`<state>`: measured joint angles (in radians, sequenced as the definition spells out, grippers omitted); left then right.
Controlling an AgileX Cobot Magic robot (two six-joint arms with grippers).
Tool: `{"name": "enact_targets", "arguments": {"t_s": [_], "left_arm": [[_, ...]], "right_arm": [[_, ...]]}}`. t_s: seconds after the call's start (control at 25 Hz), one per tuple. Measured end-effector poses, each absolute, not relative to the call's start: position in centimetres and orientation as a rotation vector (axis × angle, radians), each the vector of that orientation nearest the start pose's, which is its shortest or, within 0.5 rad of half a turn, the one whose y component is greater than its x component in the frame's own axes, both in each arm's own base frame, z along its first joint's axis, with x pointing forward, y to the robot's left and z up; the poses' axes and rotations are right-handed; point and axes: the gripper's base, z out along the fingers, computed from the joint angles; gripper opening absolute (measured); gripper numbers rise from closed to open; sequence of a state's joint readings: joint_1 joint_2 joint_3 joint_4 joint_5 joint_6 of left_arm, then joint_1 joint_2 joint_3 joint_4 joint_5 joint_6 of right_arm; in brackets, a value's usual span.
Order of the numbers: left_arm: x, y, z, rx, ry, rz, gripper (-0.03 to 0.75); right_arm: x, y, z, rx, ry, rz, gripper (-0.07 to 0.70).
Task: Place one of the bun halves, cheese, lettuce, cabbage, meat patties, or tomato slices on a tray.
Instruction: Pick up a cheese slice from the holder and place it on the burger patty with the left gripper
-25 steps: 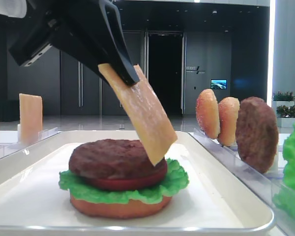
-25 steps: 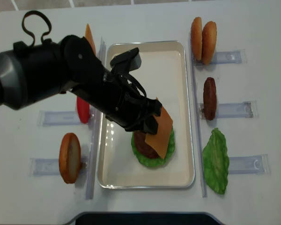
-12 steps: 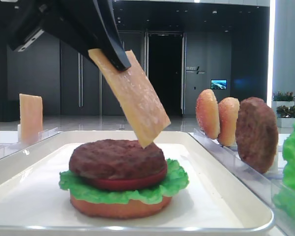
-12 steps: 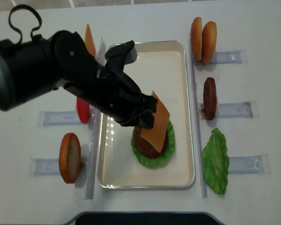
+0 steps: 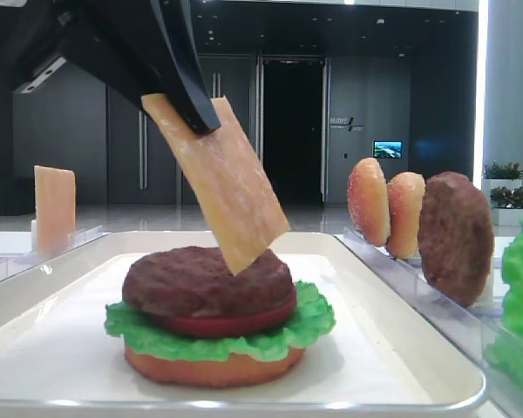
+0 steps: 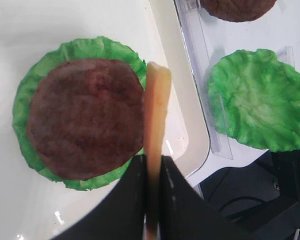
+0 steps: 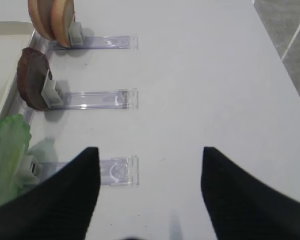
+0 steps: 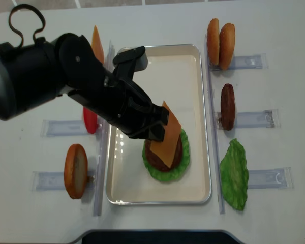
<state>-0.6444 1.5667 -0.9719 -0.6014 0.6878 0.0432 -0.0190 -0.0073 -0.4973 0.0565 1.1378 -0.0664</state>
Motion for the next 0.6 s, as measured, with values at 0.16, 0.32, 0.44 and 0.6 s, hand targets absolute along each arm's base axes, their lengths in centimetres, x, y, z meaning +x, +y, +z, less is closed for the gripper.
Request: {"name": "enact_targets", "arguments": {"t_s": [0.16,0.32,0.44,0.6], "left_arm": [[22.45,-20.96,22.70,0.409,2.797,-0.795,0.031],[22.46,-20.94,22.69,0.411,2.796,-0.792,0.031],[22.48,-20.95,22.66,0.410,2.796,-0.791,0.031],[22.62,-21.03,22.35,0.406,2.801,-0.785,0.031]], "right_arm": [[-0.91,0.48,27.05,-0.056,2.115,0.017,0.450],[-0.91,0.48,27.05,-0.056,2.115,0.017,0.450],[-0.91,0.48,27.05,-0.056,2.115,0.017,0.450],[-0.91,0.48,27.05,-0.056,2.115,0.017,0.450]]}}
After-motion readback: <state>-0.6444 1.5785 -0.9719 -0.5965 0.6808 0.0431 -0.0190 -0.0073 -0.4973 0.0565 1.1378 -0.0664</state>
